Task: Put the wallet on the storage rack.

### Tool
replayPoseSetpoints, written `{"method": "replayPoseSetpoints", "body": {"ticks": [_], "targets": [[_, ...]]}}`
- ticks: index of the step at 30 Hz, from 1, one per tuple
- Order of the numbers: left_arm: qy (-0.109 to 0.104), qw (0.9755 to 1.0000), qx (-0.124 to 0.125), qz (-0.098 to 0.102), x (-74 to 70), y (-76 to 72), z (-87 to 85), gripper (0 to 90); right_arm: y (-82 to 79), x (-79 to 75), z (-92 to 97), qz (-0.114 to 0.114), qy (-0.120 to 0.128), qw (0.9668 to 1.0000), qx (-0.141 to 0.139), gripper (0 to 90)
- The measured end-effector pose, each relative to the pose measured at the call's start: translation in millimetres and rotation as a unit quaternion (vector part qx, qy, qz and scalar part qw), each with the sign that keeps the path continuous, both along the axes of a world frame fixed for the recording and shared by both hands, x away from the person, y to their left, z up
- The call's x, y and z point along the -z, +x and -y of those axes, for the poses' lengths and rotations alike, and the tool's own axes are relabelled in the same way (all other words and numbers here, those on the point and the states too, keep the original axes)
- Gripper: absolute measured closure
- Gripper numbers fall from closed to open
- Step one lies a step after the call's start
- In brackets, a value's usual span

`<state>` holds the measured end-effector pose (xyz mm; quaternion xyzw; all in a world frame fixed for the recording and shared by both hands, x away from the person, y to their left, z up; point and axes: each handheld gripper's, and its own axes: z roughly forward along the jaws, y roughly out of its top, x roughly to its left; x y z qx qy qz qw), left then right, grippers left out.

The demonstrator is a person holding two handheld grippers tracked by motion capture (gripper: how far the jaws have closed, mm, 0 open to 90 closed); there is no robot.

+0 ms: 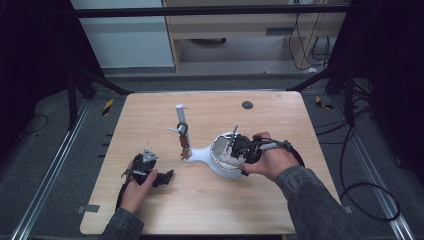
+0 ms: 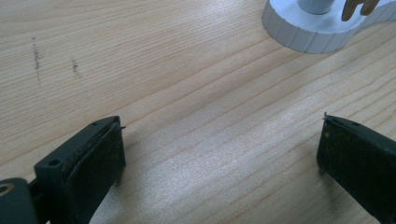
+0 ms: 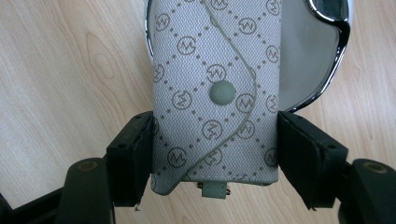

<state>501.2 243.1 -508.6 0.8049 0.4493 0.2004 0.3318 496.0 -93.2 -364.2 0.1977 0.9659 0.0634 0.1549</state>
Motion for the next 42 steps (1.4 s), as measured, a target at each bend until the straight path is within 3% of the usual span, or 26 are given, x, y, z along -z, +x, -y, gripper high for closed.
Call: {"method": "replayPoseSetpoints", "body": {"ticks": [14,42], "targets": [[0.000,1.0000,0.000,0.000,0.0,0.0,0.0,0.3,10.5,3.8,-7.4,-0.001,-0.016,0.9998,0.015,31.2],[0.000,1.0000,0.001,0.000,-0.1,0.0,0.0,0.2,23.9,10.7,-18.2,-0.011,-0.019,0.9996,0.016,31.2]]}}
